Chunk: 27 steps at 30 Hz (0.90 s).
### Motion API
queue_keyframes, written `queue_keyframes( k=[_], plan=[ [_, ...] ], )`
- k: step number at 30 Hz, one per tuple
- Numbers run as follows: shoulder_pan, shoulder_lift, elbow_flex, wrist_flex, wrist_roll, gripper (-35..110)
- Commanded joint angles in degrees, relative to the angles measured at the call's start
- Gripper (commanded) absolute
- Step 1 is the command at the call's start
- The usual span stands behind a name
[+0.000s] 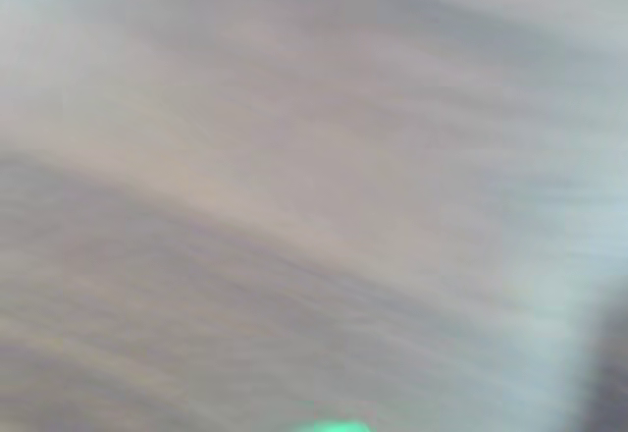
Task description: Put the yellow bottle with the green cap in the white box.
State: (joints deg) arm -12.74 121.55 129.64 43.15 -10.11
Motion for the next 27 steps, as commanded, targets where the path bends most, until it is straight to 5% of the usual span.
queue_keyframes(
  k=[1, 27],
  plan=[
    [-0.88, -0.79, -2.90, -3.08, -0.44, 18],
    [-5.89, -21.18, -4.31, -11.25, -4.57, 21]
  ],
)
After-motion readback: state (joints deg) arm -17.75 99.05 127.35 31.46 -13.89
